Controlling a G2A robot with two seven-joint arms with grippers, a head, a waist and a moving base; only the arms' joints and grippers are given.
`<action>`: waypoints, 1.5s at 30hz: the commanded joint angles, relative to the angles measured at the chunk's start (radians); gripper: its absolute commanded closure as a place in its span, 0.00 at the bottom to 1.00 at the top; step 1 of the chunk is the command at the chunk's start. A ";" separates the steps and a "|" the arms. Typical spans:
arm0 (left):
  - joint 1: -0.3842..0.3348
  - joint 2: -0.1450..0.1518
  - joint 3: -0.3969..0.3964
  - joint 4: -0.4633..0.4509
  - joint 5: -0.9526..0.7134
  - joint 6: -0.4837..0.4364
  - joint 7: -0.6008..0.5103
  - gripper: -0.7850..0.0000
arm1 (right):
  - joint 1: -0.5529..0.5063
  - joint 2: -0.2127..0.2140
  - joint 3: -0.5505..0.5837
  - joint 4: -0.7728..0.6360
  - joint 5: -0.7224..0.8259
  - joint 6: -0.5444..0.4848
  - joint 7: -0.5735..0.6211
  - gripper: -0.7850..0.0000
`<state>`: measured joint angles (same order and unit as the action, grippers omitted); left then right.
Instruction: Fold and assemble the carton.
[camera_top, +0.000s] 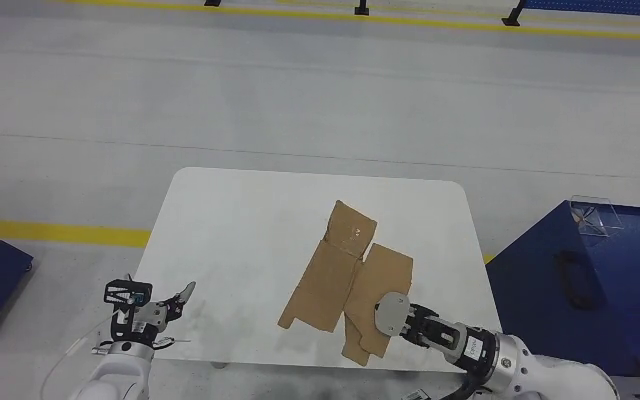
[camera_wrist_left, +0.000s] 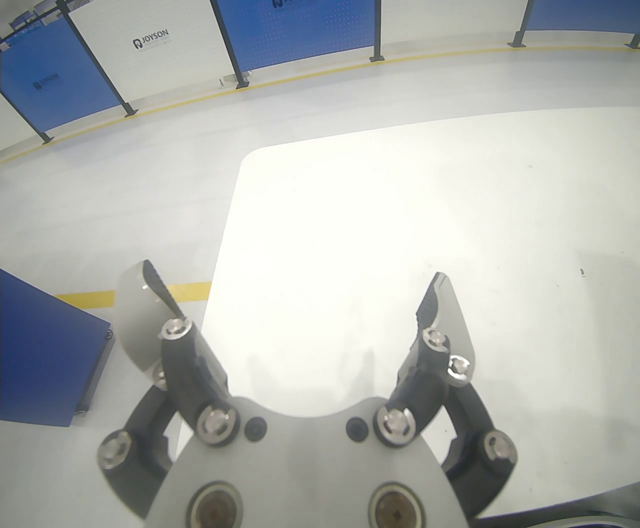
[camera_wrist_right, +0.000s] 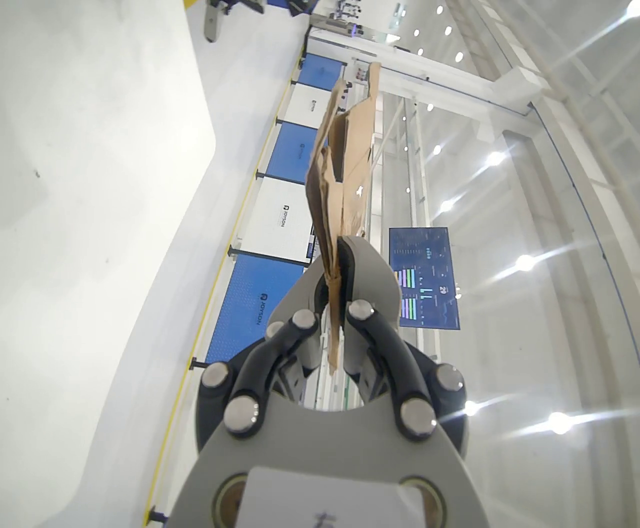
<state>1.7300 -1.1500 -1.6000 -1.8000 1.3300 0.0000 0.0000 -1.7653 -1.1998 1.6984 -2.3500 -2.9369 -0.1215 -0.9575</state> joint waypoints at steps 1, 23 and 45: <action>0.000 0.000 0.000 0.000 0.000 0.000 0.000 0.00 | 0.001 0.001 -0.005 0.000 0.030 -0.002 0.006 1.00; 0.000 0.000 0.000 0.000 0.000 0.000 0.000 0.00 | 0.269 0.100 -0.235 0.371 2.256 -0.891 0.684 1.00; 0.000 0.000 0.000 0.000 0.000 0.000 0.000 0.00 | 0.302 0.175 -0.489 0.429 3.001 -0.872 1.098 1.00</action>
<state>1.7300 -1.1500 -1.6000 -1.8000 1.3300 0.0000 0.0000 -1.4611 -1.0264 1.2429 -1.9130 -0.1029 -0.9948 0.1229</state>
